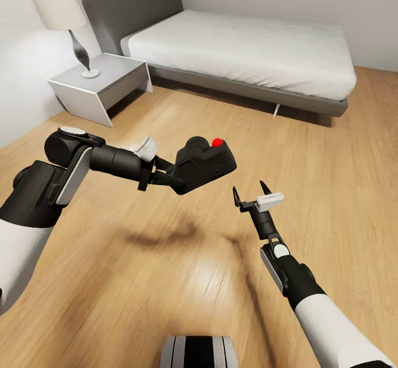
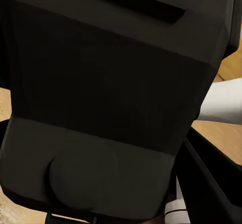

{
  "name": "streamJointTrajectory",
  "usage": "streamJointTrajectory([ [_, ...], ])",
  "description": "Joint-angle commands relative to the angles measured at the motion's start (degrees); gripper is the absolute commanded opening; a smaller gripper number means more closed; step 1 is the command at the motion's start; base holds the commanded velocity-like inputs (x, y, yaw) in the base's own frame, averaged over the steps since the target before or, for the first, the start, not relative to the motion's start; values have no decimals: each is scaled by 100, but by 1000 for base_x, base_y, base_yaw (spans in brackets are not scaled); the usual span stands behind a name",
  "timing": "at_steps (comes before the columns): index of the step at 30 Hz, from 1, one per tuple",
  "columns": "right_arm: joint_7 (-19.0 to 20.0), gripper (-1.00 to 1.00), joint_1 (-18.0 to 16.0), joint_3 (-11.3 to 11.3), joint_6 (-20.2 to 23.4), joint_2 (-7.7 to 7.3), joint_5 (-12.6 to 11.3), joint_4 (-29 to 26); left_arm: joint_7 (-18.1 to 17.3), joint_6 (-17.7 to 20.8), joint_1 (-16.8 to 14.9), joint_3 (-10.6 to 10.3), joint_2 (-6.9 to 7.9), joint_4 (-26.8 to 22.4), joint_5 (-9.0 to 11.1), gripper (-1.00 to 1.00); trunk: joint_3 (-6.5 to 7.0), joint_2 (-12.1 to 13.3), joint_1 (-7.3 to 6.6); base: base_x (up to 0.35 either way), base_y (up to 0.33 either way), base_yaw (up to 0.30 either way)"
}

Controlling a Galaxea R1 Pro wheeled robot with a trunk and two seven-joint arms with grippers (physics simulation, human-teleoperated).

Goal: Attach the digital camera to the camera tripod in the bedroom.

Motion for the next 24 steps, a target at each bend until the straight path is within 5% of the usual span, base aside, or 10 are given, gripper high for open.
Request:
streamJointTrajectory([
  [1,8,100,-3,8,-17,-3,-7,4,-12,38,-5,-8,4,-1,17,-100,19,0,-3,0,0,0],
  [24,2,100,-3,8,-23,-3,-8,22,-11,38,-5,-7,7,1,17,-100,529,31,-63,0,0,0],
])
